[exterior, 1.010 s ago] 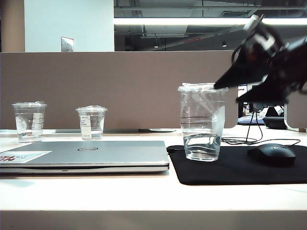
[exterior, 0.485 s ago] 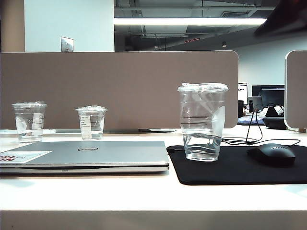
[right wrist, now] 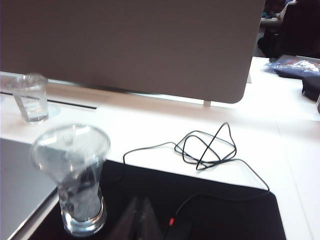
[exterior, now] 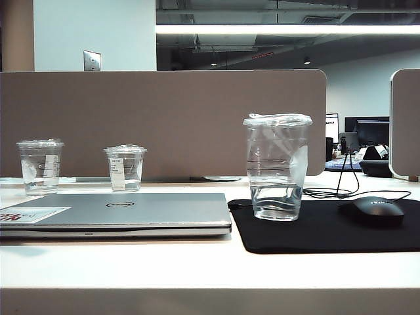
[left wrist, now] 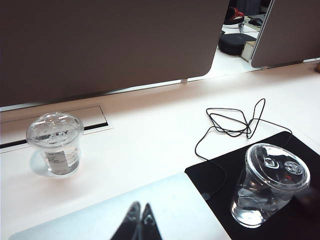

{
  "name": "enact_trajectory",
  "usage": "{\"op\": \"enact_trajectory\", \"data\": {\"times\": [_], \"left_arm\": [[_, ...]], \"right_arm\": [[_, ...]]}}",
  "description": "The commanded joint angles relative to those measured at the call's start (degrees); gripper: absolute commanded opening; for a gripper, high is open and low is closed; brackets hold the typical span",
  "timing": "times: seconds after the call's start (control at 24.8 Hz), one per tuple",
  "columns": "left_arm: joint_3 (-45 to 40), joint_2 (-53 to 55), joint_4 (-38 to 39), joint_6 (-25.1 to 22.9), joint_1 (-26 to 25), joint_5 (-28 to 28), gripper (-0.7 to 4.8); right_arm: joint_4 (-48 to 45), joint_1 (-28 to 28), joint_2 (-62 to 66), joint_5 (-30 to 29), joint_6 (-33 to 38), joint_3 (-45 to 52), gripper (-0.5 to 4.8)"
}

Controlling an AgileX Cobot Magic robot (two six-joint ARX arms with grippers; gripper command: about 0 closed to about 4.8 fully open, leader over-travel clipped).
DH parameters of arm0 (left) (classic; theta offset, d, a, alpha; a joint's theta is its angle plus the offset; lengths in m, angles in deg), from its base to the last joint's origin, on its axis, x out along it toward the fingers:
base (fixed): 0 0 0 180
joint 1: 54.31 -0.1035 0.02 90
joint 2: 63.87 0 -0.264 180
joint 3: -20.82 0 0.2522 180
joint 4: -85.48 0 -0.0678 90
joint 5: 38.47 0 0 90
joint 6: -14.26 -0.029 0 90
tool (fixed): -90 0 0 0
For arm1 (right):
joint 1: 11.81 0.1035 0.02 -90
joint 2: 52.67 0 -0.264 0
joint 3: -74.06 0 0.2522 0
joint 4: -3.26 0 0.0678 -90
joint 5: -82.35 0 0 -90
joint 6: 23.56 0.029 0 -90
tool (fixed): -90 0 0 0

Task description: Pick up the coffee cup on the right and place it on the right side of the laptop.

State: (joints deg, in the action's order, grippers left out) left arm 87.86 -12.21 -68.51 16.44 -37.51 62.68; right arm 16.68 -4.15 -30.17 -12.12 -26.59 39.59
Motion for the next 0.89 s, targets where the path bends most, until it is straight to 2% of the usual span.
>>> {"op": "enact_trajectory", "data": {"times": [0.04,0.4,0.57,0.77,0.89], "left_arm": [[0.1,-0.1,-0.7,-0.2,0.0,0.2,-0.05],[0.1,-0.1,-0.7,-0.2,0.0,0.2,-0.05],[0.1,-0.1,-0.6,-0.2,0.0,0.2,-0.05],[0.1,-0.2,-0.7,-0.2,0.0,0.2,-0.05],[0.1,-0.2,-0.7,-0.2,0.0,0.2,-0.05]], "right_arm": [[-2.8,0.0,-5.2,0.3,0.0,5.4,-0.05],[-2.2,-0.3,-19.2,-0.2,0.0,13.0,-0.05],[1.5,-3.9,-22.5,0.3,0.0,13.0,-0.05],[1.3,-6.5,-22.6,-0.2,0.0,15.3,-0.05],[-3.7,-9.2,-22.6,-1.0,1.8,18.8,-0.05]]}}
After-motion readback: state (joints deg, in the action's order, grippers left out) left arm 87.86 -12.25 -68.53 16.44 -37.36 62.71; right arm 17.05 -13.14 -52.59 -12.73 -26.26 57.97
